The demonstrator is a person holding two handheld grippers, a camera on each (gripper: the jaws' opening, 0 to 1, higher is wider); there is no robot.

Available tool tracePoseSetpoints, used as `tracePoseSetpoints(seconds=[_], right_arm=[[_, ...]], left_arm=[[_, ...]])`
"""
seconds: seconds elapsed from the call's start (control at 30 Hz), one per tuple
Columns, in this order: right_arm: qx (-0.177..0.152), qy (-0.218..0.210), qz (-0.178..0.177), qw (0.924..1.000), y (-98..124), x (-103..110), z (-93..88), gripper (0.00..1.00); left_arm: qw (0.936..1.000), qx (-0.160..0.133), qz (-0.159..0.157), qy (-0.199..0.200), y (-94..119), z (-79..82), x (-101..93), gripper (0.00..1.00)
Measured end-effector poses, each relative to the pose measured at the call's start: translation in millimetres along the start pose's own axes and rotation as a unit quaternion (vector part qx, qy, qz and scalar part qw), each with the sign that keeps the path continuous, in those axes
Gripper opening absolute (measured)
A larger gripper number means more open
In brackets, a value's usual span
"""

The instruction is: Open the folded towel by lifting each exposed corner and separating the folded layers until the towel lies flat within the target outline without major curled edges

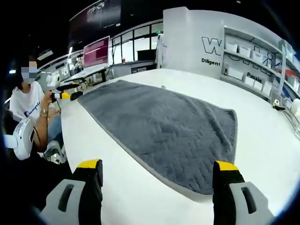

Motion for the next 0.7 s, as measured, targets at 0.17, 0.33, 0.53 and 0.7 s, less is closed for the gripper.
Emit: tracePoseSetpoints(seconds=[0.17, 0.33, 0.53, 0.7], right_arm=[[0.005, 0.003, -0.008, 1.0, 8.1, -10.2, -5.3, 1.0], [0.014, 0.015, -0.012, 0.9997, 13.0, -22.3, -11.7, 1.0], [0.029, 0.031, 0.017, 0.9989, 10.6, -25.3, -18.9, 0.99], [0.04, 0.034, 0.04, 0.9978, 3.9, -26.9, -24.5, 0.97]], left_arm=[[0.9999, 0.003, -0.006, 0.009, -2.2, -3.4, 1.0, 0.99], [0.9995, 0.025, -0.008, 0.014, -2.1, -11.8, 4.3, 0.99], [0.9981, 0.048, -0.027, 0.029, -2.3, -22.3, 8.6, 0.97], [0.9962, 0.061, -0.044, 0.044, -4.4, -30.7, 11.2, 0.93]])
Point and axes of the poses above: the point that each gripper's makers call its tool centre point, and the gripper's own axes: y roughly backward along the fingers, x roughly to its left, z roughly out of its top, the point moved 3 cm from there along y, roughly backward along the fingers, and after that the axes turned 14 degrees about -z, right-handed, at the moved point
